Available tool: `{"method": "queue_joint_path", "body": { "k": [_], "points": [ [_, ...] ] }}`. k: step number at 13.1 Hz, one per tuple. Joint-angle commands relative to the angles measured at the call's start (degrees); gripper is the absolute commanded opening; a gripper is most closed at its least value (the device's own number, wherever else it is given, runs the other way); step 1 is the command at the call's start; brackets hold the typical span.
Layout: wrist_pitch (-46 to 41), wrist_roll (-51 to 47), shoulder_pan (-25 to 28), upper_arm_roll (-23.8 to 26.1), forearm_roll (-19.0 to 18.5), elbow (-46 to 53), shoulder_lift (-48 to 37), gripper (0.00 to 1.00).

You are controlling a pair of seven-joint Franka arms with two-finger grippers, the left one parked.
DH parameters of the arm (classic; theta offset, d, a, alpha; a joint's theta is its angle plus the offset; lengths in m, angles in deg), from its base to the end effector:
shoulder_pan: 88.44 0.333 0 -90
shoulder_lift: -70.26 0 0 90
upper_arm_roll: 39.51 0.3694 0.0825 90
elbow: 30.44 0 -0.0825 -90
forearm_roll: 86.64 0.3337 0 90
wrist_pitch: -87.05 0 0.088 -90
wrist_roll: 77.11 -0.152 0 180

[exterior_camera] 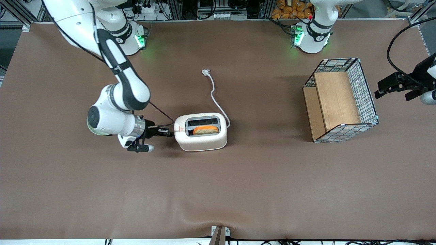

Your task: Press toaster button with right arm

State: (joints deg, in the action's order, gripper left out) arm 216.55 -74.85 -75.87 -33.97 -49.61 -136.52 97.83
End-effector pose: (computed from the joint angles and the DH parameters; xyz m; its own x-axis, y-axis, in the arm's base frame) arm 0.5874 0.2251 0.3055 0.9855 -0.0506 -0.1617 -0.1232 -0.8694 -0.4785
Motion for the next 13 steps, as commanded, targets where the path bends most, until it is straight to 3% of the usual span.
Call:
{"method": "queue_joint_path", "body": {
  "k": [1, 2, 6, 7, 10, 11, 13],
  "points": [
    [-6.61, 1.44, -2.82, 0.17, 1.29, 5.43, 1.71, 0.79],
    [-7.67, 1.08, -3.6, 0.08, 1.29, 6.14, 1.71, 1.0],
    [-12.24, 0.99, -5.19, -0.44, 0.06, 11.75, 1.71, 1.0],
    [-13.47, 0.99, -5.37, -0.88, -2.29, 13.34, 1.62, 1.0],
    [-18.12, 1.78, -6.68, -0.71, -18.35, 21.76, 2.05, 1.0],
    [-21.53, 1.78, -7.47, -0.45, -20.66, 24.4, 2.23, 1.0],
    [-24.54, 1.87, -10.62, 0.08, -20.6, 27.14, 2.06, 1.0]
  ]
}}
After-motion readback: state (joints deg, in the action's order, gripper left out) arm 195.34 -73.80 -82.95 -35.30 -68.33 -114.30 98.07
